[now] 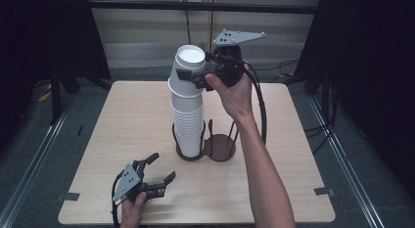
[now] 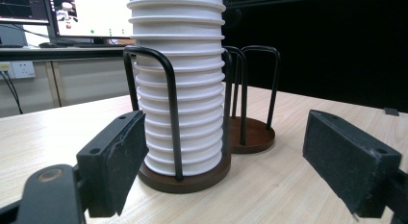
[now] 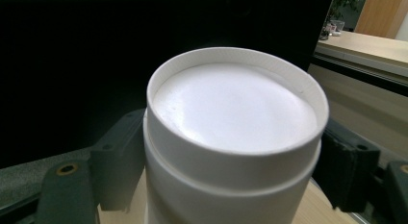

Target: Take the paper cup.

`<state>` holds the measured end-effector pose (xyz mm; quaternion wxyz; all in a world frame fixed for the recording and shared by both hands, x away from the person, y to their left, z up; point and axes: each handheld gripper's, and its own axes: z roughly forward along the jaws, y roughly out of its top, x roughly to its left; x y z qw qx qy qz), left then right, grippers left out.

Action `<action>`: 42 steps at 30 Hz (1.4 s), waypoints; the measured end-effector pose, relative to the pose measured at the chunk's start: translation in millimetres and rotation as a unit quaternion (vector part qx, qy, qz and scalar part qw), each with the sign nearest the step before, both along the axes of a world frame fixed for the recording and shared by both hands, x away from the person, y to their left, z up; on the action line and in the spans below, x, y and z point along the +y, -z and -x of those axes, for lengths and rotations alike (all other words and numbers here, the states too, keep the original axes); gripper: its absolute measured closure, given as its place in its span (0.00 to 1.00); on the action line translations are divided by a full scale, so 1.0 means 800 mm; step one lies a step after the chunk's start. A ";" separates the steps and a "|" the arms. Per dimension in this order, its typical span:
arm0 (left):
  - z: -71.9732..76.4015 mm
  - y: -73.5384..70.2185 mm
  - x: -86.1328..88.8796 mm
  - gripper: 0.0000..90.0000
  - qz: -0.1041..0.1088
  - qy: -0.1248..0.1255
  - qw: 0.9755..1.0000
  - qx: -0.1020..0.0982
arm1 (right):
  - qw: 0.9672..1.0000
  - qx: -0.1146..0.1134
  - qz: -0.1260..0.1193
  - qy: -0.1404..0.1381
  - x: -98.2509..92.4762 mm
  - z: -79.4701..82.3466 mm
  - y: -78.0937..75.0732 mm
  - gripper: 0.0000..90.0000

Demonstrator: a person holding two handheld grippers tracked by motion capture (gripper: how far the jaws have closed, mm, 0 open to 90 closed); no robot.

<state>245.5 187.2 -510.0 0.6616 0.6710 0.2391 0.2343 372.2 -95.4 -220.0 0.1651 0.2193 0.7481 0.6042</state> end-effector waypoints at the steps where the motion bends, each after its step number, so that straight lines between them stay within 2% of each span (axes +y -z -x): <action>1: 0.000 0.000 0.000 0.17 0.000 0.000 1.000 0.000 | 1.000 -0.002 -0.005 0.000 0.000 0.000 -0.001 0.24; 15: 0.000 0.000 0.000 0.17 0.000 0.000 1.000 0.000 | 0.999 -0.018 -0.036 0.006 -0.006 0.005 -0.010 0.24; 25: 0.000 0.000 0.000 0.17 -0.001 -0.001 1.000 0.000 | 0.997 -0.031 -0.067 0.006 -0.018 0.013 -0.016 0.24; 42: 0.000 0.000 0.000 0.17 0.000 0.000 1.000 0.000 | 0.995 -0.041 -0.090 0.016 -0.040 0.028 -0.025 0.24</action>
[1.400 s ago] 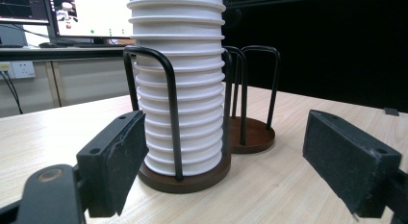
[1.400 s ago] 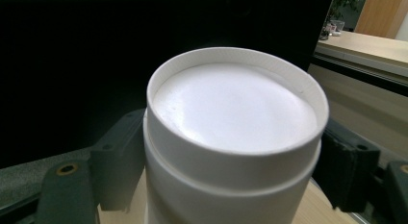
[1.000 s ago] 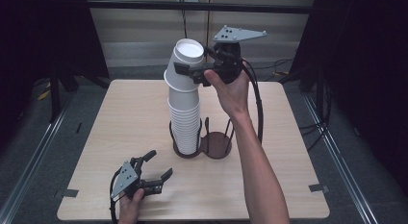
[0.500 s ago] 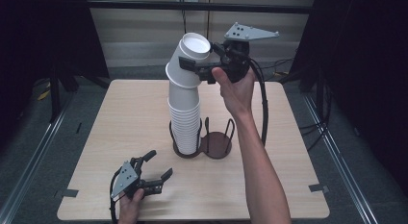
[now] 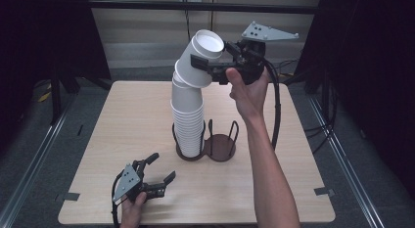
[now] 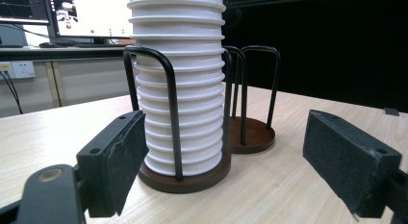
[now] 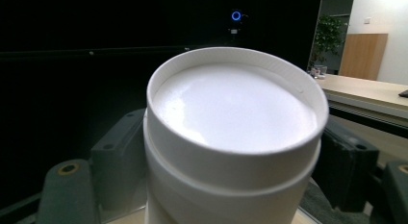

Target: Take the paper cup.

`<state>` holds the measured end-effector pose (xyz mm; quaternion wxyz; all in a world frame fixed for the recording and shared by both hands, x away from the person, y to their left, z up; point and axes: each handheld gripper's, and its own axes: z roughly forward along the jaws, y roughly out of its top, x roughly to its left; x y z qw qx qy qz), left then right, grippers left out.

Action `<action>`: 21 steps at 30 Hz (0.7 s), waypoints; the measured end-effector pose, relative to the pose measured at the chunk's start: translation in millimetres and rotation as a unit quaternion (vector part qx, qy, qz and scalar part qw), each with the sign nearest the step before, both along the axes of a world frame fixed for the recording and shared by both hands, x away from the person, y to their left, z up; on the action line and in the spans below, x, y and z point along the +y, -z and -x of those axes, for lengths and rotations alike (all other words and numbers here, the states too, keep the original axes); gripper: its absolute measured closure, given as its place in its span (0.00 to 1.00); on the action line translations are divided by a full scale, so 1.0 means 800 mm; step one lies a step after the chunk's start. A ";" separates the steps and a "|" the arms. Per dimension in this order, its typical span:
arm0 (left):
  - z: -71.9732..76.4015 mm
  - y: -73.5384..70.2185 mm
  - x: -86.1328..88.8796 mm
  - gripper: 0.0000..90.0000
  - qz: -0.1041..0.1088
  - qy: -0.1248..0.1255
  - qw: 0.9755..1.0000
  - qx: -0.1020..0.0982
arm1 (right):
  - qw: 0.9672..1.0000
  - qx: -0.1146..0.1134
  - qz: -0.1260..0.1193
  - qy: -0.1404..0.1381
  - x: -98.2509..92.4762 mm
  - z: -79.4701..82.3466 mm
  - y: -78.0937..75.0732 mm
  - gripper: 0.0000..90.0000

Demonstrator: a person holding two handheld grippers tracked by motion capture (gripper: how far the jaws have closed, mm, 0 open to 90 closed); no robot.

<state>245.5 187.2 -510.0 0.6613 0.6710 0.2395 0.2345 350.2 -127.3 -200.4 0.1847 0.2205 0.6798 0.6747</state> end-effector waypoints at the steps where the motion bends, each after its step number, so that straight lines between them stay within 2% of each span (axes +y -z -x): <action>1: 0.000 0.000 0.000 0.17 0.000 0.000 1.000 0.000 | 1.000 -0.001 0.001 0.002 -0.003 0.001 0.000 0.24; 9: 0.000 0.000 0.000 0.17 0.001 0.000 1.000 0.000 | 1.000 0.001 -0.001 0.015 -0.023 0.010 0.001 0.24; 18: -0.001 0.000 0.000 0.17 0.000 0.001 1.000 -0.002 | 1.000 0.009 0.003 0.029 -0.049 0.019 0.013 0.25; 21: -0.001 0.000 -0.001 0.17 0.005 -0.001 1.000 0.008 | 0.999 0.011 0.005 0.035 -0.057 0.022 0.018 0.25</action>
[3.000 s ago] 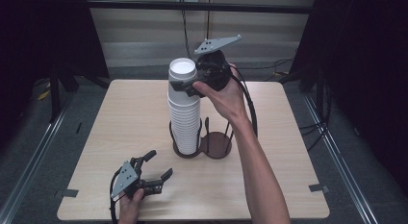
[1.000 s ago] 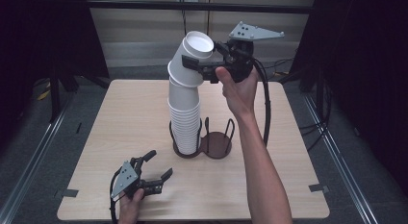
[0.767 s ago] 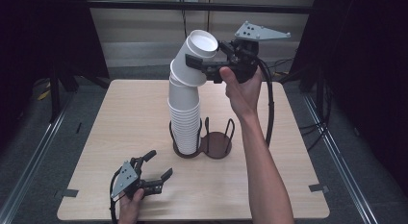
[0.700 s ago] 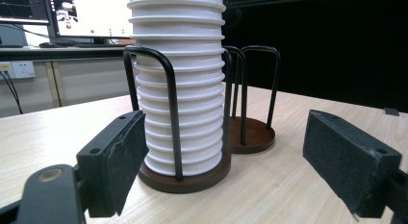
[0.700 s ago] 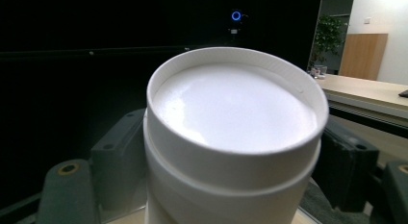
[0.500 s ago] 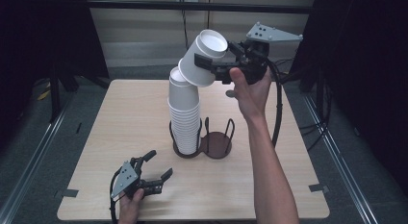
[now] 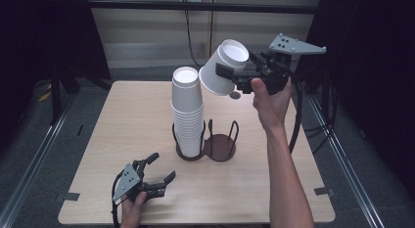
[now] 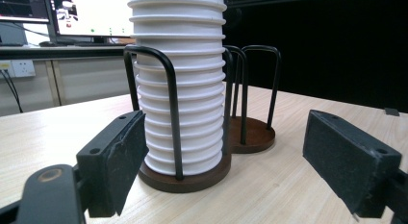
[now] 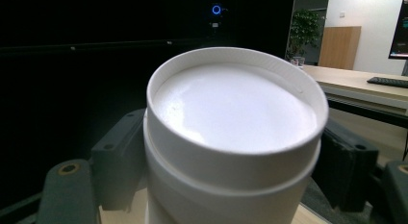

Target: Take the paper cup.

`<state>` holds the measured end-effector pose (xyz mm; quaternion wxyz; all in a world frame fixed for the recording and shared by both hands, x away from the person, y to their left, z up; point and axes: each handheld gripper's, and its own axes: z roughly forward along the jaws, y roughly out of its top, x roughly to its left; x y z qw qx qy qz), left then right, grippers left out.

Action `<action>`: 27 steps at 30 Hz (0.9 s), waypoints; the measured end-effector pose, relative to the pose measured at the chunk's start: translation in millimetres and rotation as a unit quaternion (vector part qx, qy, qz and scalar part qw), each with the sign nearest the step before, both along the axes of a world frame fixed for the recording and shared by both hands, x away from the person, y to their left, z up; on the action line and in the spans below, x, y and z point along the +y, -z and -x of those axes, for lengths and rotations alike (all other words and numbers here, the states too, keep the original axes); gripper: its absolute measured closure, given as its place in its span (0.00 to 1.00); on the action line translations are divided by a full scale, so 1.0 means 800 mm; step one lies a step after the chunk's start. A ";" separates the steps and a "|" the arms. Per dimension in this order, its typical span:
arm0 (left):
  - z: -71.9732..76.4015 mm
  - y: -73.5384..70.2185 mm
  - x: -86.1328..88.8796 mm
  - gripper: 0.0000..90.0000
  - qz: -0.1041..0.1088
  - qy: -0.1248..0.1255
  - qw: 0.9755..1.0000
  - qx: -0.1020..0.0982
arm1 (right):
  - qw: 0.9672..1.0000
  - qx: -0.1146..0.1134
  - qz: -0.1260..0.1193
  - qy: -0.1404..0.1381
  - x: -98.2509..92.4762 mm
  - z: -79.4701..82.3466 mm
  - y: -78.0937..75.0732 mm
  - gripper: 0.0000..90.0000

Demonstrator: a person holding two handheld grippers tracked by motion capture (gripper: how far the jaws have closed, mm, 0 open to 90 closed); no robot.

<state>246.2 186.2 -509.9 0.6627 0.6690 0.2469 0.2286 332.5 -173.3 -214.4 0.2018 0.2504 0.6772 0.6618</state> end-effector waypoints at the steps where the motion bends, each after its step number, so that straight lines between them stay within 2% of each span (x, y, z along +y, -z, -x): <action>1: -0.001 0.000 0.001 0.17 -0.006 -0.001 1.000 -0.003 | 1.000 0.000 0.001 0.002 -0.003 0.002 0.002 0.25; 4: 0.001 0.000 0.001 0.17 0.002 0.000 1.000 0.002 | 1.000 0.004 0.002 0.006 -0.011 0.005 0.009 0.25; 6: 0.000 0.000 0.002 0.17 -0.008 0.004 1.000 -0.008 | 1.000 0.006 0.004 0.007 -0.016 0.008 0.015 0.25; 8: 0.000 0.000 0.000 0.17 0.000 0.003 1.000 0.002 | 1.000 0.008 0.006 0.008 -0.022 0.011 0.021 0.25; 12: -0.003 -0.003 -0.001 0.17 -0.016 0.003 1.000 0.012 | 1.000 0.012 0.010 0.011 -0.030 0.018 0.031 0.25; 14: -0.002 -0.004 -0.003 0.17 -0.009 0.009 1.000 0.015 | 1.000 0.015 0.013 0.012 -0.032 0.020 0.036 0.25; 17: -0.001 -0.011 -0.002 0.17 -0.021 0.015 1.000 0.008 | 1.000 0.020 0.015 0.013 -0.036 0.025 0.047 0.25; 18: -0.001 -0.013 -0.003 0.17 -0.014 0.019 1.000 0.013 | 1.000 0.021 0.016 0.013 -0.037 0.026 0.049 0.25; 23: -0.001 -0.027 -0.003 0.17 -0.021 0.039 0.999 0.015 | 0.999 0.028 0.019 0.012 -0.039 0.031 0.065 0.25; 24: -0.002 -0.029 -0.002 0.17 -0.027 0.041 0.999 0.010 | 0.999 0.029 0.018 0.011 -0.039 0.032 0.067 0.25; 27: 0.000 -0.036 -0.005 0.18 -0.030 0.045 0.998 0.013 | 0.999 0.030 0.019 0.008 -0.039 0.036 0.074 0.25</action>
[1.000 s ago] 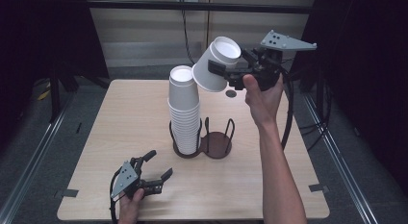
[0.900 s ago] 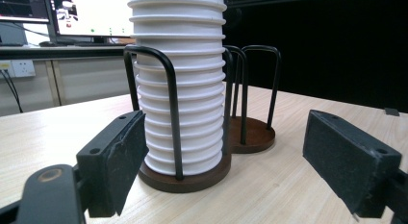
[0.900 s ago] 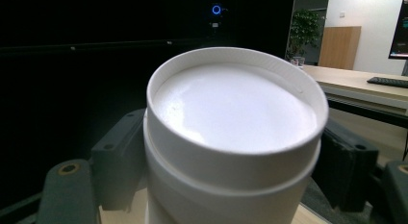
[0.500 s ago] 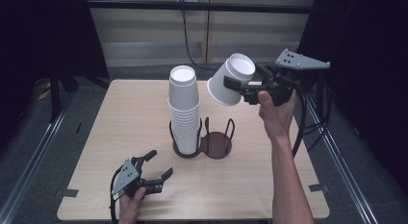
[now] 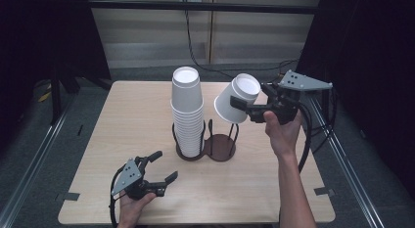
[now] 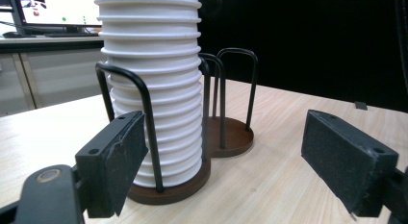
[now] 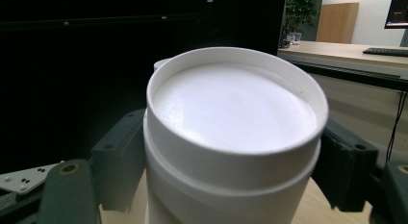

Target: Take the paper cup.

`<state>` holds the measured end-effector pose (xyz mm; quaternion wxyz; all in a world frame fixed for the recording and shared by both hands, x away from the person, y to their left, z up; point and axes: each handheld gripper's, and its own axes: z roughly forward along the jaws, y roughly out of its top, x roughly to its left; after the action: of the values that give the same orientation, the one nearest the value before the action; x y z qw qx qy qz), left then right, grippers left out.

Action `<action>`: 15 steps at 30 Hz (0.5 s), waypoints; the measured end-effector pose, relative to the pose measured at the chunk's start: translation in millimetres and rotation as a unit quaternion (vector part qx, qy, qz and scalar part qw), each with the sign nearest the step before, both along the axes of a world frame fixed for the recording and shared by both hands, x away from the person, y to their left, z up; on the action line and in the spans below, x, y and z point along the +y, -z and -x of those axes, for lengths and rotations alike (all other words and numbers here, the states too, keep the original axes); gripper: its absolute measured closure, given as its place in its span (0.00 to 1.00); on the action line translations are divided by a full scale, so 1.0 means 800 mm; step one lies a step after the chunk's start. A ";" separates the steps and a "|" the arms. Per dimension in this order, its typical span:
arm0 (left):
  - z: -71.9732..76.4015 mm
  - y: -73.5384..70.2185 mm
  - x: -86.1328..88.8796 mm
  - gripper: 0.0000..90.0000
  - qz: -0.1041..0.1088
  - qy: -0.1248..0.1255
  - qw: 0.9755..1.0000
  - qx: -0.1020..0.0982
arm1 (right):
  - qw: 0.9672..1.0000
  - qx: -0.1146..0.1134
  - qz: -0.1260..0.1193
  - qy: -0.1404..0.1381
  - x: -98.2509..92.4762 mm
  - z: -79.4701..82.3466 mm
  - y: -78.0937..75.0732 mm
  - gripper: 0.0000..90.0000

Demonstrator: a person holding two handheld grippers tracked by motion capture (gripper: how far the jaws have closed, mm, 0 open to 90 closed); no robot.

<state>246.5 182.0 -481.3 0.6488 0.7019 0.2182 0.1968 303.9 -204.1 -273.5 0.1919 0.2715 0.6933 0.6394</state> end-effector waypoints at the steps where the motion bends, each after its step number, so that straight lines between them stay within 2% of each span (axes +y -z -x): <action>1: -0.001 -0.002 0.000 0.18 -0.001 0.001 1.000 -0.005 | 1.000 0.001 0.003 -0.001 0.000 0.002 0.003 0.25; 8: -0.002 -0.009 -0.003 0.18 -0.008 0.012 1.000 -0.006 | 1.000 0.009 -0.002 -0.009 0.003 0.011 0.022 0.25; 9: -0.001 -0.010 -0.005 0.18 -0.003 0.016 1.000 -0.002 | 1.000 0.009 -0.003 -0.010 0.003 0.012 0.025 0.25; 15: -0.002 -0.016 -0.007 0.18 -0.001 0.029 1.000 -0.004 | 1.000 0.011 0.005 -0.015 0.010 0.021 0.036 0.25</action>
<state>248.4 176.6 -468.4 0.6545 0.7077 0.1954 0.1808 287.2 -196.5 -302.5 0.1760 0.2668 0.7026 0.6358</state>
